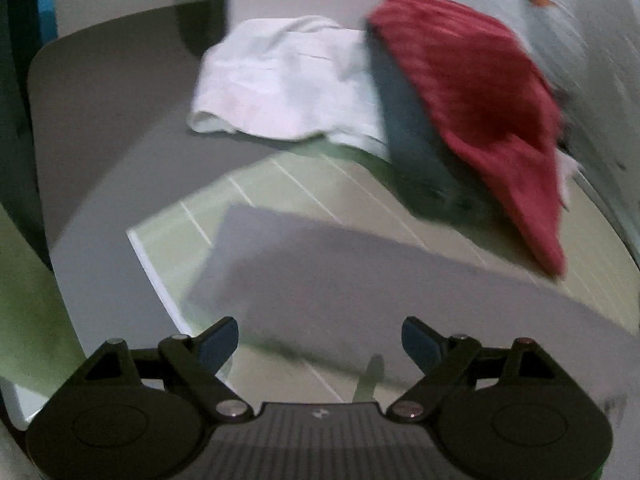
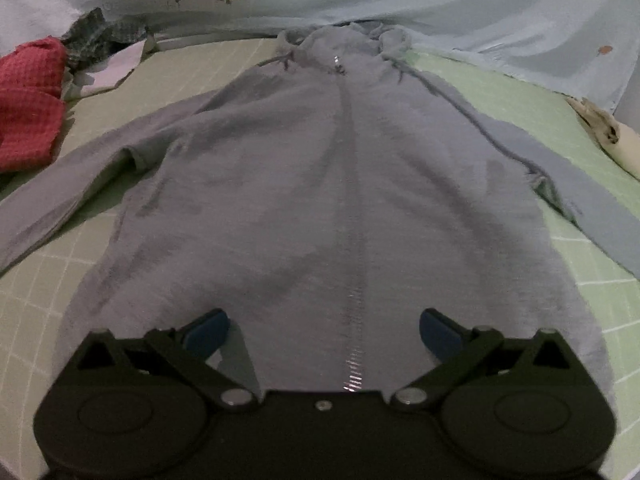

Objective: Fold clothes

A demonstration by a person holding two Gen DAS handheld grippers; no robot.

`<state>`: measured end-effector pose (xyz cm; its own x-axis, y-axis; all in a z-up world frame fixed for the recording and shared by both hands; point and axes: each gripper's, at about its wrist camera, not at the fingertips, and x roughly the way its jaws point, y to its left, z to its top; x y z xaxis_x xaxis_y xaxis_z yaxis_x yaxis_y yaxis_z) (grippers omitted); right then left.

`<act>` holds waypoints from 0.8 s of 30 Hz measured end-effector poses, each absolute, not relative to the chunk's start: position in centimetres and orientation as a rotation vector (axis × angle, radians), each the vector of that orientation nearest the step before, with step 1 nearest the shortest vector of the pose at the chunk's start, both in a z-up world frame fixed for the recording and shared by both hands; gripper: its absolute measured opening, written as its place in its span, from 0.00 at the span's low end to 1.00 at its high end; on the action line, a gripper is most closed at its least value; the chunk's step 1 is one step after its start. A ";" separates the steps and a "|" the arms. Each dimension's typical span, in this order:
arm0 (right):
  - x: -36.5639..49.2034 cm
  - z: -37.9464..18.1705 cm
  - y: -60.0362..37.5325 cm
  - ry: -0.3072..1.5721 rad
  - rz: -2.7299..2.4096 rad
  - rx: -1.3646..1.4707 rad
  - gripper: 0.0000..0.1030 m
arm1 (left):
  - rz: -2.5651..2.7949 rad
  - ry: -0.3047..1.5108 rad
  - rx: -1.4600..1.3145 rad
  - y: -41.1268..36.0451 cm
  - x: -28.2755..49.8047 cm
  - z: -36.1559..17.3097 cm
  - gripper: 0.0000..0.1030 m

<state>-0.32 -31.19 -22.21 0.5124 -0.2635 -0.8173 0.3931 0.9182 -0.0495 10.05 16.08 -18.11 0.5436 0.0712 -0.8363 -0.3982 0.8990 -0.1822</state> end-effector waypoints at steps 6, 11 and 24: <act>0.9 -22.3 -30.4 0.967 -0.463 0.177 1.00 | 0.333 0.988 -0.342 19.9 13.5 -20.1 0.86; 1.3 -22.3 -29.9 0.976 -0.505 0.173 1.00 | 0.314 0.984 -0.299 20.9 14.4 -20.9 0.93; 1.4 -22.3 -29.0 0.974 -0.562 0.143 1.00 | 0.257 0.909 -0.134 19.2 13.5 -20.5 0.12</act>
